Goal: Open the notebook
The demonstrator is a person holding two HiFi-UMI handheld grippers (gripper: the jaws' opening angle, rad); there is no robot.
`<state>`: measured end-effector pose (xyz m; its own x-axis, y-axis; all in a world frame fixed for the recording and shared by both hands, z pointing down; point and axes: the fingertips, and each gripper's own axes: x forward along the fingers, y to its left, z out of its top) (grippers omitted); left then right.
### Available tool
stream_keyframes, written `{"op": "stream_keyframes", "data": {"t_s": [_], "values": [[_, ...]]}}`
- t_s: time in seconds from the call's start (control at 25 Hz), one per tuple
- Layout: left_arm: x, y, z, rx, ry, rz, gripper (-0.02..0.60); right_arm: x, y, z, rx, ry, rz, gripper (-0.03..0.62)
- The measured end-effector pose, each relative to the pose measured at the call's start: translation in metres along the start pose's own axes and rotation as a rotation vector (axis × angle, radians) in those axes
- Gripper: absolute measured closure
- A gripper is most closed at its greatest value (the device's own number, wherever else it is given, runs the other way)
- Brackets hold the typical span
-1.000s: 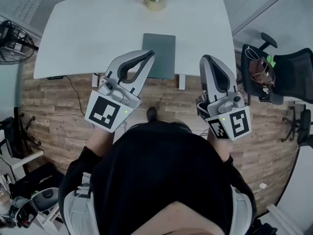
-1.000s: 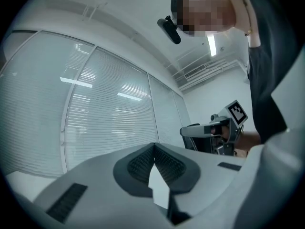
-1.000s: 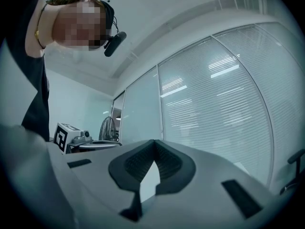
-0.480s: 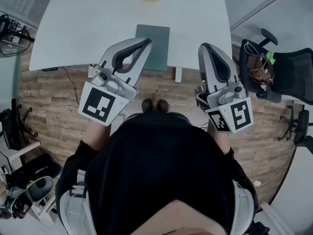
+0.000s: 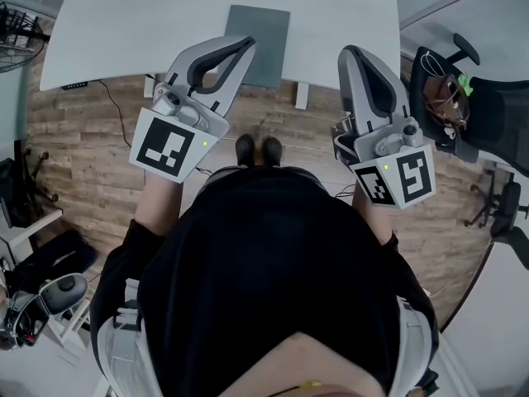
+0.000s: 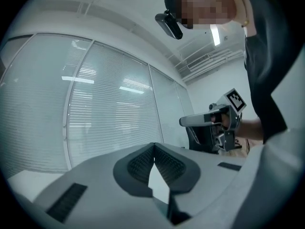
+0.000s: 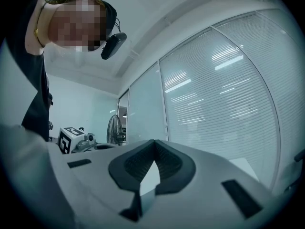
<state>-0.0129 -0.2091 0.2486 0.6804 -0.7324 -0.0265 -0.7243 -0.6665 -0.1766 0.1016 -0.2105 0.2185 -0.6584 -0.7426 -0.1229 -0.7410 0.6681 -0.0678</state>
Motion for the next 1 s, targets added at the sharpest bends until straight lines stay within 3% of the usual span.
{"op": "stream_keyframes", "data": {"t_s": [0.24, 0.36, 0.52, 0.84, 1.0], "values": [[0.002, 0.001, -0.041, 0.111, 0.117, -0.022, 0.555, -0.004, 0.001, -0.011, 0.026, 0.030, 0.011, 0.589], [0.002, -0.011, -0.071, 0.139, 0.215, -0.072, 0.428, -0.006, 0.003, -0.018, 0.039, 0.046, 0.015, 0.589], [0.000, -0.025, -0.105, 0.148, 0.289, -0.128, 0.417, -0.009, 0.006, -0.029, 0.053, 0.084, 0.028, 0.589], [0.001, -0.039, -0.174, 0.419, 0.517, -0.163, 0.383, -0.018, 0.001, -0.044, 0.052, 0.123, 0.019, 0.589], [0.005, -0.043, -0.196, 0.504, 0.598, -0.179, 0.368, -0.019, 0.002, -0.043, 0.023, 0.122, 0.033, 0.589]]}}
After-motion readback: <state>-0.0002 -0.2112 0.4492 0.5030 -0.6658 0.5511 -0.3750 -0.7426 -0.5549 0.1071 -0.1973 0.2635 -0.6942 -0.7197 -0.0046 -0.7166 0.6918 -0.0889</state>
